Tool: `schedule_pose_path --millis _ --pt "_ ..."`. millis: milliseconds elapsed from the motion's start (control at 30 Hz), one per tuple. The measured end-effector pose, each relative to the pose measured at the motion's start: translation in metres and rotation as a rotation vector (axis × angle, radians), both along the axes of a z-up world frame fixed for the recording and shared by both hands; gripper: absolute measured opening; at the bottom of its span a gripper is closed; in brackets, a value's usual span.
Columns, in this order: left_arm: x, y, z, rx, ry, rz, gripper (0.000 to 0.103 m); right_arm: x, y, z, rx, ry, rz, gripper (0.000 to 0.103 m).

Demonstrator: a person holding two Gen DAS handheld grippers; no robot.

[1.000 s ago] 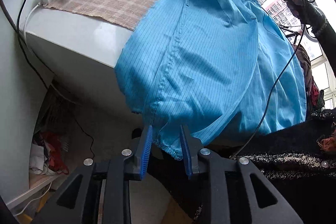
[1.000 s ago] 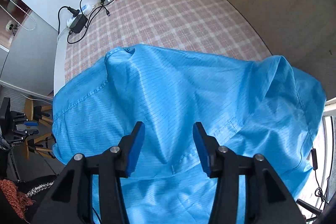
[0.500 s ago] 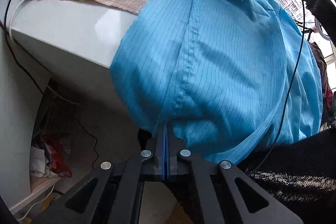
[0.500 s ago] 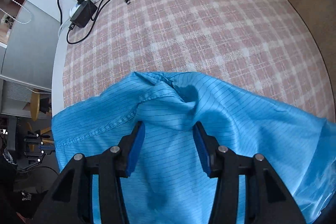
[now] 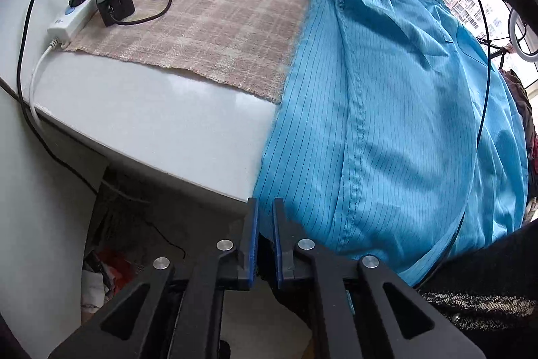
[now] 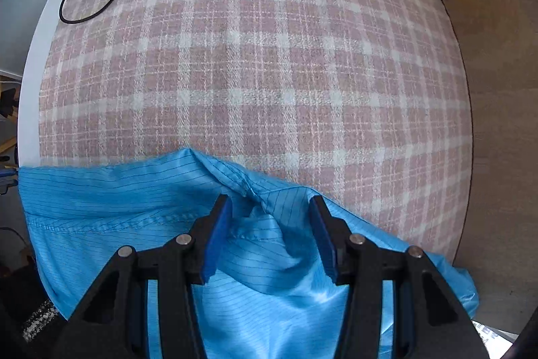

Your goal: Fold clothes

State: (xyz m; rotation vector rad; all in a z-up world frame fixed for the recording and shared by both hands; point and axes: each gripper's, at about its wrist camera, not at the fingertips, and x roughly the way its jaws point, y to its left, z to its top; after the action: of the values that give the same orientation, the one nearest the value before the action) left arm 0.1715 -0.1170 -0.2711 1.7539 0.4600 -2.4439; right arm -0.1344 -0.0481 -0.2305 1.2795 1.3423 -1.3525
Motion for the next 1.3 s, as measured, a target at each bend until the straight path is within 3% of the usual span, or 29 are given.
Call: schedule_pose_path --millis 133,167,200,267,433,500,600,733,833,1000,1067,1133,1233,1300 --pt "0.007 -0.014 -0.006 0.033 0.005 0.010 0.008 -0.005 0.005 -0.017 0.069 0.024 0.028 0.041" --pt "0.010 -0.017 -0.007 0.041 0.006 0.013 0.008 -0.007 0.005 -0.018 0.062 0.008 0.025 0.024" --pt "0.013 -0.021 -0.007 0.048 0.008 0.016 0.008 -0.010 0.003 -0.016 0.041 -0.001 0.008 0.015" --pt "0.018 -0.026 -0.009 0.067 0.015 0.012 0.010 -0.014 0.000 -0.004 -0.019 0.007 -0.014 0.010" --pt "0.020 -0.028 -0.014 0.088 0.023 -0.018 0.016 -0.044 -0.004 0.044 -0.260 -0.007 -0.198 0.009" --pt "0.021 -0.026 -0.016 0.105 0.025 -0.032 0.017 -0.049 -0.011 0.044 -0.288 0.007 -0.242 0.009" --pt "0.026 -0.020 -0.015 0.123 0.036 -0.055 0.017 -0.045 -0.019 0.032 -0.252 0.035 -0.229 0.009" --pt "0.033 -0.018 -0.014 0.153 0.058 -0.042 0.027 -0.048 -0.022 0.023 -0.234 0.042 -0.245 0.009" --pt "0.035 -0.012 -0.011 0.173 0.077 -0.044 0.027 -0.059 -0.021 0.023 -0.250 0.035 -0.299 0.009" --pt "0.028 0.015 -0.023 0.214 0.056 -0.111 0.028 -0.059 -0.025 0.018 -0.233 0.053 -0.292 0.009" --pt "0.023 0.023 -0.030 0.216 0.038 -0.127 0.023 -0.059 -0.024 0.019 -0.237 0.050 -0.296 0.009" --pt "0.024 0.026 -0.028 0.199 0.034 -0.132 0.002 -0.061 -0.022 0.020 -0.242 0.041 -0.303 0.009" --pt "0.032 0.009 -0.009 0.172 0.061 -0.075 0.001 -0.065 -0.011 0.018 -0.259 0.028 -0.321 0.011" --pt "0.039 -0.004 -0.004 0.135 0.055 -0.024 0.001 -0.066 -0.009 0.018 -0.264 0.007 -0.318 0.019"
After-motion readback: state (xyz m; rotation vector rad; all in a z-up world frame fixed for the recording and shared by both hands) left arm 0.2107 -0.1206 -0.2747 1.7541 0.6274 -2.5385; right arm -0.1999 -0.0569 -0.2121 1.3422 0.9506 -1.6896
